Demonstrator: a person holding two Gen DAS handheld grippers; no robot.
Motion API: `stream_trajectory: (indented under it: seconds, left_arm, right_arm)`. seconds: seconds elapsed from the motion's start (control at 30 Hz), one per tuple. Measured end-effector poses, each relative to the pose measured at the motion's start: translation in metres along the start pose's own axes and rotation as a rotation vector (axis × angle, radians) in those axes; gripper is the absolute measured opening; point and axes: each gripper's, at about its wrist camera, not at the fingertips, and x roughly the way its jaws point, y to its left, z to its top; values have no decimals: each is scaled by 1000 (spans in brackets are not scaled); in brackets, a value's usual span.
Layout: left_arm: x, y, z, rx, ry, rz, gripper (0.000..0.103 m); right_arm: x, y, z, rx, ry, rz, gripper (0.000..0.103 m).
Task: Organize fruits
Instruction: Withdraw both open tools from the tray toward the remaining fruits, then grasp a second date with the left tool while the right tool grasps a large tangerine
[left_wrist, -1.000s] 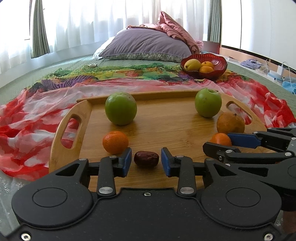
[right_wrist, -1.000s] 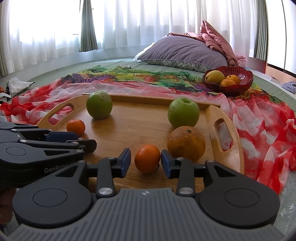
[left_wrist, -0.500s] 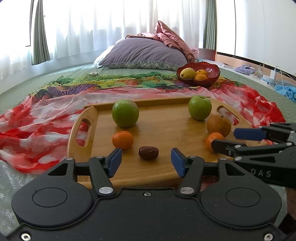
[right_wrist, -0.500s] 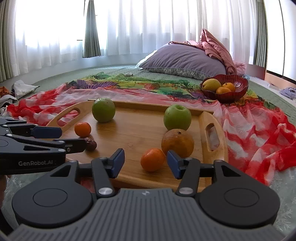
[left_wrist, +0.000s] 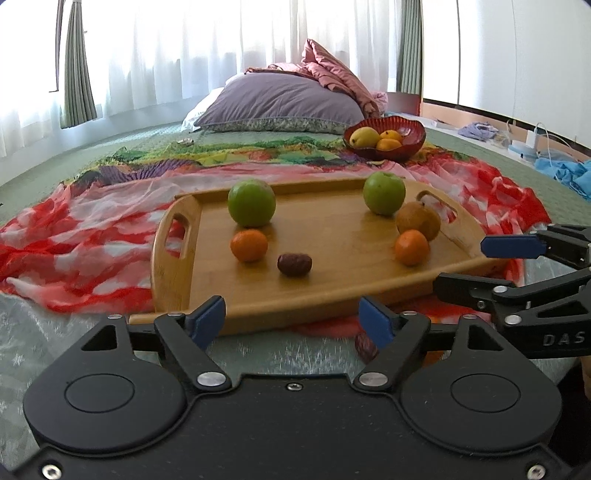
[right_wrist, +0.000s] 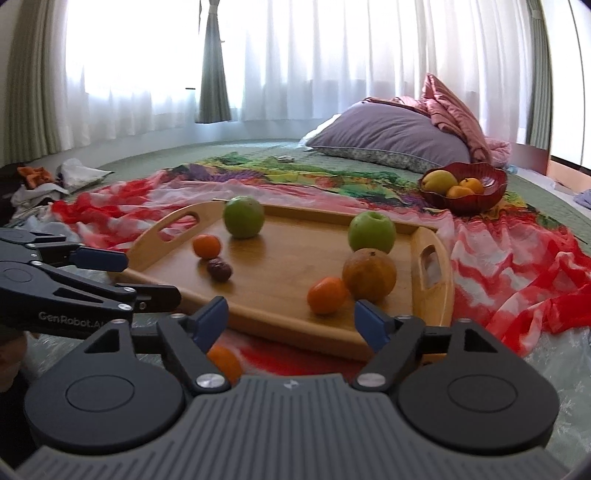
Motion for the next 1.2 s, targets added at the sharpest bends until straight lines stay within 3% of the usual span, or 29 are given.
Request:
stream_trajectory:
  seconds: [0.3,0.47,0.63,0.8,0.97,1.2]
  left_arm:
    - [0,-1,-15,2,42,-18,79]
    - [1,-2,-18,6,56,-66,77]
    - [10,-6,-20,12,106,-111,46]
    - [17,-9,-20,3,115,-137,46]
    - [24,-14,-15,-8,111,-152,45]
    - [37,-21,-10,6,105,-166,39]
  right_arm:
    - [-11,5,-15,-26,25,29,90]
    - [-11,9,-23,-42,46,47,90]
    - [-11,18,-30,-102,57,58,90]
    - [-11,26,-37,-171,65,56,90]
    - [-11,29,-38,-181,64,49,74]
    - [-7,35,-39,-195,70,75,64]
